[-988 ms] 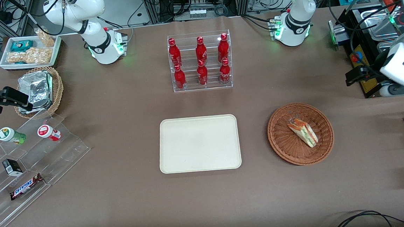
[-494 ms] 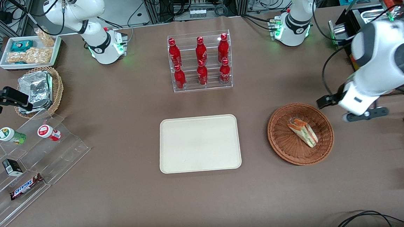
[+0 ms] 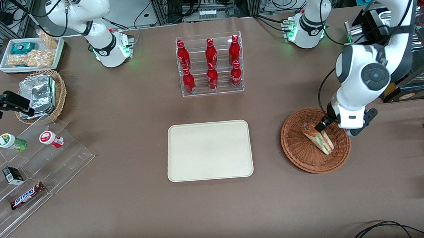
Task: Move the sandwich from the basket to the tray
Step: 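Lower the left gripper and grasp the triangular sandwich in the basket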
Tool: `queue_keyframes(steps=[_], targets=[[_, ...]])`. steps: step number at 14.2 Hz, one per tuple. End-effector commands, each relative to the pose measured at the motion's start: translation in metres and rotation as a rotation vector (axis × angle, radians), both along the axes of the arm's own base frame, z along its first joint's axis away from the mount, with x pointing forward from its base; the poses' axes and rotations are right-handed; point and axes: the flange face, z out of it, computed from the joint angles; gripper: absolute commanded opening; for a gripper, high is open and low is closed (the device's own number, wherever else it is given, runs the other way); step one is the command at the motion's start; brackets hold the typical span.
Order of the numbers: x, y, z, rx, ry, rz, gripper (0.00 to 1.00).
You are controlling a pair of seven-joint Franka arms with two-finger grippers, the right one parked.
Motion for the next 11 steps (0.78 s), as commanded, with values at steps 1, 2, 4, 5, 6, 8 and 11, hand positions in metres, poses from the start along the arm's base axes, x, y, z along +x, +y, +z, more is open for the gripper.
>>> queue_keyframes(steps=[1,2,4,5,6,8,11], targets=[[0.026,-0.001,-0.021,0.014,-0.007,0.094,1.0],[0.03,0.0,-0.028,0.015,0.001,0.103,1.0],[0.034,0.0,-0.048,0.017,0.028,0.109,1.0],[0.037,0.001,-0.06,0.018,0.044,0.115,0.91],[0.037,0.001,-0.064,0.012,0.052,0.124,0.74],[0.035,0.004,-0.069,0.006,0.064,0.142,0.24],[0.039,0.003,-0.053,0.008,0.071,0.146,0.07]])
